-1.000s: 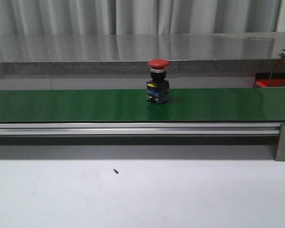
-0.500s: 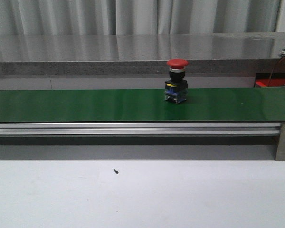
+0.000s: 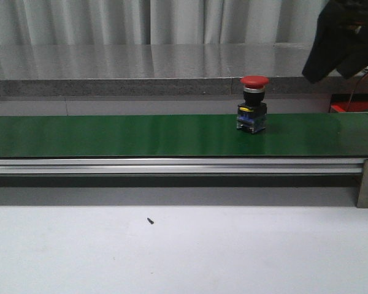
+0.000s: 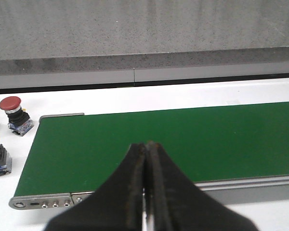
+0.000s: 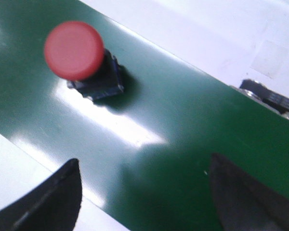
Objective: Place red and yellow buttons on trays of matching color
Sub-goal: 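Grasp the second red button on the belt with the right gripper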
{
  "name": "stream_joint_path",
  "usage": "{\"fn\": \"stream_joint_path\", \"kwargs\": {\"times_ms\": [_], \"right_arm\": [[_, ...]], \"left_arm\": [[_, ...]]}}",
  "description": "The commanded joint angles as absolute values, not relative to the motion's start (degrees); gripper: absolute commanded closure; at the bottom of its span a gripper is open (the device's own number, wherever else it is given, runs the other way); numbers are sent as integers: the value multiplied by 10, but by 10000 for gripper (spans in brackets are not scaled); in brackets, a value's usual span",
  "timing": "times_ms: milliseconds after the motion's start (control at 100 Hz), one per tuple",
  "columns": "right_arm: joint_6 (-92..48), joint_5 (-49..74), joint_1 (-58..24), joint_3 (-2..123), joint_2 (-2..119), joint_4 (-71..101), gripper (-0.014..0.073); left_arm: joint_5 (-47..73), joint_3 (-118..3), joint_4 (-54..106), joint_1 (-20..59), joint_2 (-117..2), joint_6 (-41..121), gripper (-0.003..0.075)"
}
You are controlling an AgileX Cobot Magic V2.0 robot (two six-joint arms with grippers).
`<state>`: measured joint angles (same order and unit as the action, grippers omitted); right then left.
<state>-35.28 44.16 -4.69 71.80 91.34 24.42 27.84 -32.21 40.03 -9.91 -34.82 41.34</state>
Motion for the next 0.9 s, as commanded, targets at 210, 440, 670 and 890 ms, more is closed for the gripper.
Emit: {"fn": "stream_joint_path", "kwargs": {"times_ms": [210,440,670,890], "right_arm": [[-360,378,-77,742,926,265,43],[-360,379,-77,778,961,282,43],[-358,379,-77,793,988,283,225],[-348,392,-66,807,990,283,350]], "left_arm": [[246,-338,420,-97,-348,413,740],[246,-338,420,-97,-348,413,740],[246,-338,420,-97,-348,413,740],[246,-338,420,-97,-348,413,740]]}}
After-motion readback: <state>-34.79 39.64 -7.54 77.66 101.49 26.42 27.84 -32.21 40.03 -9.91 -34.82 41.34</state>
